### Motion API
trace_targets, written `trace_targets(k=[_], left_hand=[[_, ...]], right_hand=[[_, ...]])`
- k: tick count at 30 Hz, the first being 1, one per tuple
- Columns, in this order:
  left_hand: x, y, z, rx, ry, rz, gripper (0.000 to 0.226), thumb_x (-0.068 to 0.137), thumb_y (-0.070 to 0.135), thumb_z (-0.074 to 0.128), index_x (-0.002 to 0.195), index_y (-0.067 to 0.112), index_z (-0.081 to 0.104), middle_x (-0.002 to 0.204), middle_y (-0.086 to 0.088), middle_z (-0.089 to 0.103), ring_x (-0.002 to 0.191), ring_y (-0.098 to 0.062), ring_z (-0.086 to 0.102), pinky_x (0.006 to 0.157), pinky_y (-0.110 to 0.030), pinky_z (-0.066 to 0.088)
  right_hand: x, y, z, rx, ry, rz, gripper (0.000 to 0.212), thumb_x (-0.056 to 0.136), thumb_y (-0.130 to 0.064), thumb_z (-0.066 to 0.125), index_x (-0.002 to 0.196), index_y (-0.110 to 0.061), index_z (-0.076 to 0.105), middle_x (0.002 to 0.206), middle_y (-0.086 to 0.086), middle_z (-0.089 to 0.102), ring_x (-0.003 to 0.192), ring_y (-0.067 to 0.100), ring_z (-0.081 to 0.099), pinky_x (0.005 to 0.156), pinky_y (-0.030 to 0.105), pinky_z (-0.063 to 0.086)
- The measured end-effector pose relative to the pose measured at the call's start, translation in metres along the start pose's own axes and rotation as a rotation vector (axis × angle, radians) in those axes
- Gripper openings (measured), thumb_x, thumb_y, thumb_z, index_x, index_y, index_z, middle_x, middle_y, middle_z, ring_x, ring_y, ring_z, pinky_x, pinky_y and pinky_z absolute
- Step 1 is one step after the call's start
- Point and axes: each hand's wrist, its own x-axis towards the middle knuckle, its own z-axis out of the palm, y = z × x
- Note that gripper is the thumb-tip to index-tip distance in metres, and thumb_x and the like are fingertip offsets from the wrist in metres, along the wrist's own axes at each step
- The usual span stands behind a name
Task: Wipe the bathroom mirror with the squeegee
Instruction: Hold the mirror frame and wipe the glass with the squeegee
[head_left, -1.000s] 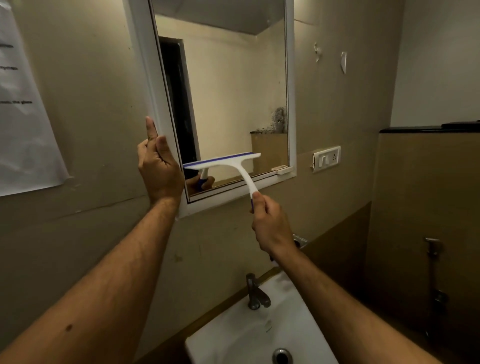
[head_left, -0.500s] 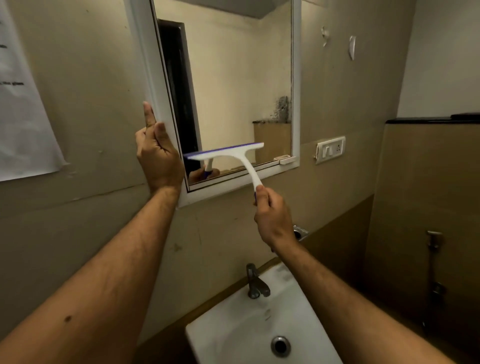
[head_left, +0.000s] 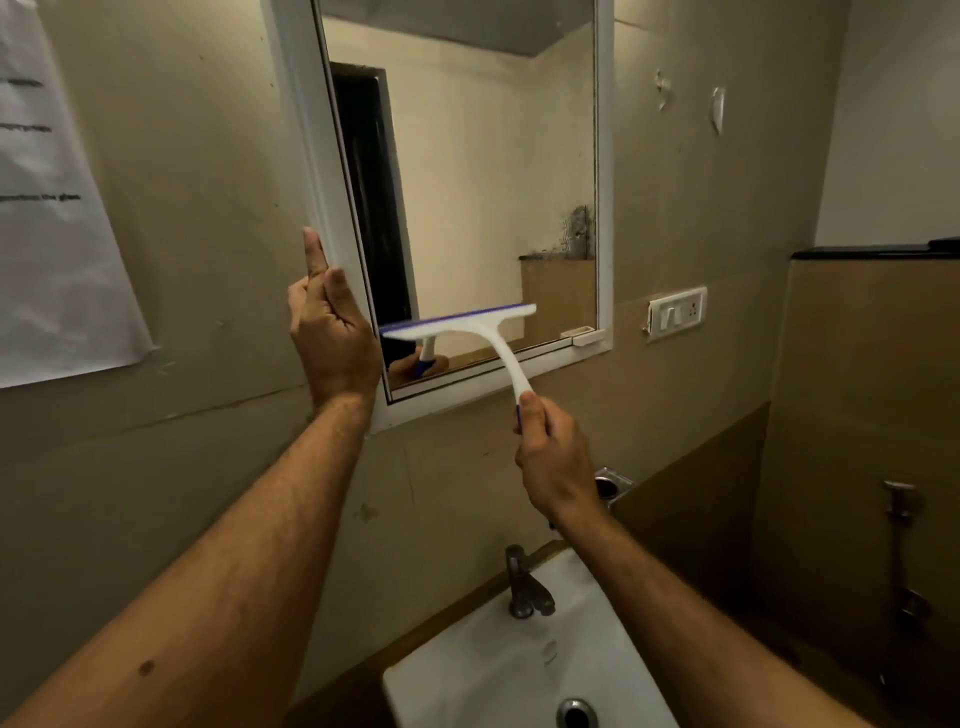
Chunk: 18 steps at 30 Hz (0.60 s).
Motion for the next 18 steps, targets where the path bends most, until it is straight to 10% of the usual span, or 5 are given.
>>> trace_targets(k=[18], left_hand=[[-0.001, 0.006, -0.007, 0.018, -0.067, 0.005, 0.044, 0.104, 0.026, 0.031, 0.148, 0.018, 0.030, 0.098, -0.017, 0.055, 0.066, -0.003, 0.041, 0.066, -0.018, 0.039]], right_hand=[[0.025, -0.042, -0.008, -0.014, 0.028, -0.011, 0.037, 0.102, -0.046, 0.034, 0.077, -0.026, 0.053, 0.064, -0.003, 0.047, 0.058, 0.013, 0.045, 0.054, 0.033, 0.037]])
